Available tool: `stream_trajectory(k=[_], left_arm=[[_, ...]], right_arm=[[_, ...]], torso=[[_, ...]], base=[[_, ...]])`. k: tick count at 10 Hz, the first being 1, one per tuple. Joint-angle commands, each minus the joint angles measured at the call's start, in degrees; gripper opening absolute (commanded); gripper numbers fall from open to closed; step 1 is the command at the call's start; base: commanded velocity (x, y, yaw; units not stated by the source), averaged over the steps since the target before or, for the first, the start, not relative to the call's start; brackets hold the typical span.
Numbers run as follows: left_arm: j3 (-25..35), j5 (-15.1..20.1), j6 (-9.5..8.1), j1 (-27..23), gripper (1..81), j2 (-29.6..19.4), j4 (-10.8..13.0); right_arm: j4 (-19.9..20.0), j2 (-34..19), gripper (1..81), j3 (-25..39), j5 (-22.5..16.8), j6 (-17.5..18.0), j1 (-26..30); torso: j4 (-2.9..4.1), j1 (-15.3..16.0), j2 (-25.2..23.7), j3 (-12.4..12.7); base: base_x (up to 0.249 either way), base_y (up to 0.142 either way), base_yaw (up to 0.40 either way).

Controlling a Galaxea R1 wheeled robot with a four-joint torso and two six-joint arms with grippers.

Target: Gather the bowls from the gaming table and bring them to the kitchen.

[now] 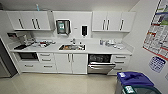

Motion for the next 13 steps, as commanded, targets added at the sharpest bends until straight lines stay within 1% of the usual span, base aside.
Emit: stream_trajectory(k=[1,13], left_arm=[[-0.28,2.49,0.18,-1.53,1.0,-0.39,-0.25],[-0.28,2.67,0.09,-1.53,1.0,-0.48,-0.25]], right_arm=[[-0.71,-0.75,1.0,0.10,-2.87,-0.22,2.32],[-0.79,-0.40,1.0,0.10,-2.96,-0.22,2.59]], torso=[[0.00,0.00,0.00,0.00],[0.00,-0.05,0.00,0.00]], base=[[0.109,0.000,0.000],[0.114,0.000,0.000]])
